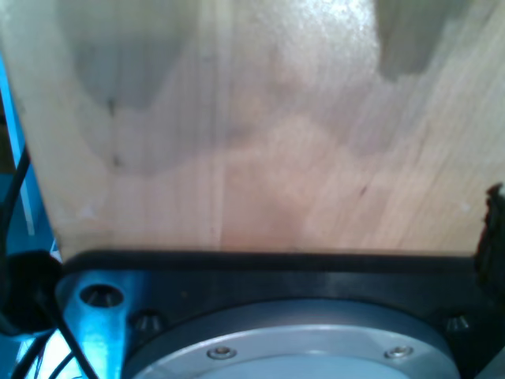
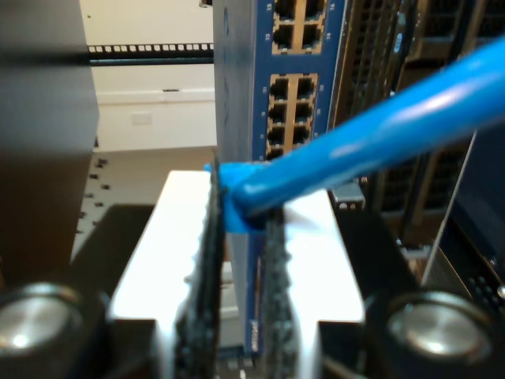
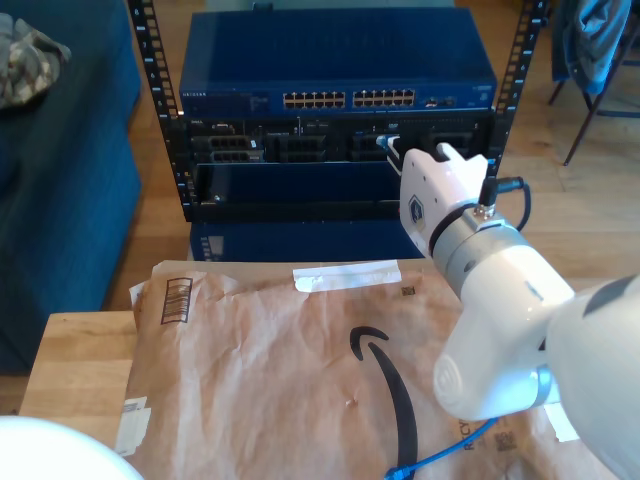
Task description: Grab the cable and plug it in
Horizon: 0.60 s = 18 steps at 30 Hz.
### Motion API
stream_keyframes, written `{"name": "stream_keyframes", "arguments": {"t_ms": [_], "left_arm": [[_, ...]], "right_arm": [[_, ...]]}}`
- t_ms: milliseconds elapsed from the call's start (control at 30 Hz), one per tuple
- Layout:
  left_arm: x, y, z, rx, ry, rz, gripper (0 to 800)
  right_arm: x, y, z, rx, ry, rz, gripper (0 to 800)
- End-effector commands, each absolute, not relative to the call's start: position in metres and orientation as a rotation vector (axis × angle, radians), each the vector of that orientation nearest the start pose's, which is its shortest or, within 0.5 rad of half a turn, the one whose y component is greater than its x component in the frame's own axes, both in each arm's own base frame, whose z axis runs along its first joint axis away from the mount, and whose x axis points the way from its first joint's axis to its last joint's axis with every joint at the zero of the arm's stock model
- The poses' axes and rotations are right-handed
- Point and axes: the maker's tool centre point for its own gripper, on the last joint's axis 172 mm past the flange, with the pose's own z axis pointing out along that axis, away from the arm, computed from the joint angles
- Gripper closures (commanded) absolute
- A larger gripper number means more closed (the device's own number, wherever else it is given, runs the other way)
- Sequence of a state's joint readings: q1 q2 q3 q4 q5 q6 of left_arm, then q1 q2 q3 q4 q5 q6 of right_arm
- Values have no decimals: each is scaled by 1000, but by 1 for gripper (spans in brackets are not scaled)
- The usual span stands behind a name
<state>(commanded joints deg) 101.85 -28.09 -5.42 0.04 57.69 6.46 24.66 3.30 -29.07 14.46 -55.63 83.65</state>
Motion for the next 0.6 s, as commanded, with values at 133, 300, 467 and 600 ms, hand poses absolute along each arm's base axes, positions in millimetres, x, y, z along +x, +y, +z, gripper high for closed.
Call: {"name": "stream_keyframes", "arguments": {"t_ms": [133,300,467,600], "left_arm": [[-26,123,24,1871,2054,-349,0],[-26,123,24,1871,2054,-349,0],[-26,123,24,1871,2054,-349,0],[-26,123,24,1871,2054,-349,1]], "right_arm": [[548,173,318,-1353,1103,-1038,800],[560,170,321,-1286,1116,-1059,800],[570,155,313,-1211,1169,-1096,800],[581,148,305,-1148,1199,-1144,800]]}}
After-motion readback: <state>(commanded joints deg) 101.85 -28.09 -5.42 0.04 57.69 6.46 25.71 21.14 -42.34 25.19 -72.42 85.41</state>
